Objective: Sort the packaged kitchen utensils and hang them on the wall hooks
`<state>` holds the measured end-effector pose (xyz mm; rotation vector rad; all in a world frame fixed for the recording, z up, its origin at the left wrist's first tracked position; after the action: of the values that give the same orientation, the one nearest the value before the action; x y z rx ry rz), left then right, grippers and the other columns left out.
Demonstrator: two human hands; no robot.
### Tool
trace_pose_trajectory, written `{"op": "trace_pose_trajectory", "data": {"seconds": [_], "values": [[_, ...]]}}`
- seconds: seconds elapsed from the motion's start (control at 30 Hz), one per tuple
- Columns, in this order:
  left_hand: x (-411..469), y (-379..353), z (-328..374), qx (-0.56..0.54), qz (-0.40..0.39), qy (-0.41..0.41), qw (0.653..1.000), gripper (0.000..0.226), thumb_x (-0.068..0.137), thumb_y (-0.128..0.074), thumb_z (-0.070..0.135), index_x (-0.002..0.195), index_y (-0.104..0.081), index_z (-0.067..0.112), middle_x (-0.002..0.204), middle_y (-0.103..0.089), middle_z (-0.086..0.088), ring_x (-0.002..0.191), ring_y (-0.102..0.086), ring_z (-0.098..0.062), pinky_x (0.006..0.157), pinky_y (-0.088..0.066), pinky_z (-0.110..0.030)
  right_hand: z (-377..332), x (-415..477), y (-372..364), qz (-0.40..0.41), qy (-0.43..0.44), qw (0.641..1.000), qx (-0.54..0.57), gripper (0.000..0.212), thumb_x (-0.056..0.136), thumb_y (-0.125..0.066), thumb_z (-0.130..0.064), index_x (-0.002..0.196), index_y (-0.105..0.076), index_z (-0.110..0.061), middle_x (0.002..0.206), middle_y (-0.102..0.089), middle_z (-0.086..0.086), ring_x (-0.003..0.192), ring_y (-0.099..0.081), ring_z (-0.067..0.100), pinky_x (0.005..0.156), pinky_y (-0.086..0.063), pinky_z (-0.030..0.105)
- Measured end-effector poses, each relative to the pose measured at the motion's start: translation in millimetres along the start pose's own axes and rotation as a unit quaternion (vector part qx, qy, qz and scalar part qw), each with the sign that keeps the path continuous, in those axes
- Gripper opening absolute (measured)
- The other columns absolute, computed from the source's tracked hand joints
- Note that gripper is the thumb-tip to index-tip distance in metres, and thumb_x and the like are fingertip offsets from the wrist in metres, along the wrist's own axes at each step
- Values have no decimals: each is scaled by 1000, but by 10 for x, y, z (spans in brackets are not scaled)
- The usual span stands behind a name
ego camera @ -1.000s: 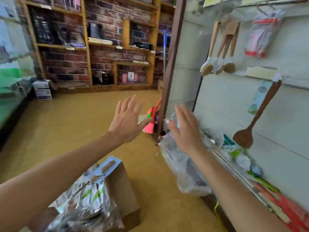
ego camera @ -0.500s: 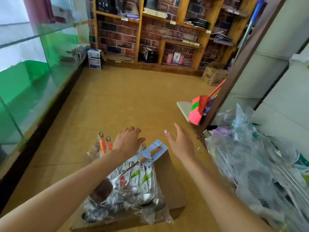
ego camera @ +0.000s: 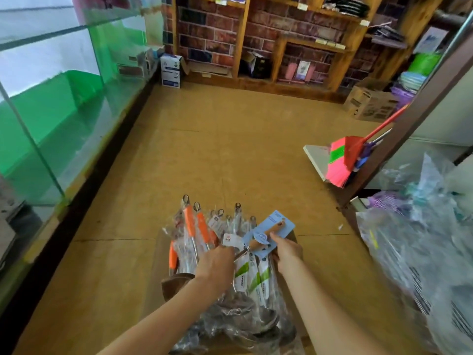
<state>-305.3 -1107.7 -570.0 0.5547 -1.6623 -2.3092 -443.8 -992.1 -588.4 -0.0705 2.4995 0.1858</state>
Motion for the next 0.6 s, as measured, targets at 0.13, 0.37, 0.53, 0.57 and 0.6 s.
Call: {"op": "trace_pose_trajectory", "data": {"seconds": [0.13,0.37,0.53,0.57,0.6], "values": [[57,-6,-55,-59,18,7,998,11,96,-51,17,100,-60,14,102,-67,-6,92,-65,-26,77,-53,-36,-76,-16,-91,-9,-20,999,45,31,83,-80,-24,98,-61,-4,109,-60,11,86,-57,27,80,-47,38],[65,375,148,-182,71,-23,980,9,88,-68,27,92,-64,19,82,-68,3,75,-63,-17,65,-50,-31,-641,-300,41,-113,86,978,151,20,84,-77,-29,94,-72,-13,101,-74,6,91,-71,23,91,-56,47],[-92,997,576,-302,135,-107,938,7,85,-74,21,82,-70,16,58,-57,6,48,-47,-5,49,-34,-17,-1420,-842,507,-149,219,944,194,11,89,-72,-23,83,-69,-15,82,-74,-1,74,-71,14,69,-57,35],[-146,1137,686,-318,144,-126,929,8,86,-73,21,81,-71,16,54,-53,6,47,-44,-6,48,-33,-17,-1562,-962,616,-148,245,937,201,11,90,-72,-23,83,-69,-15,80,-73,-3,72,-71,12,66,-56,32],[-198,1265,796,-328,153,-143,921,9,87,-72,23,80,-71,17,53,-50,7,46,-41,-7,48,-31,-17,-1689,-1096,735,-144,268,930,208,10,90,-71,-22,84,-69,-15,77,-73,-4,71,-71,10,64,-55,30]]}}
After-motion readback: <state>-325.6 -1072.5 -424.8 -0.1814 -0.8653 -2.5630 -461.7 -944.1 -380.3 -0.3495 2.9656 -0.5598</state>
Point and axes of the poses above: each hand's wrist, its own x-axis towards the middle knuckle, its own y-axis out of the back of the hand, z = x × y, the point moved 2 cm from there along x, towards the middle knuckle
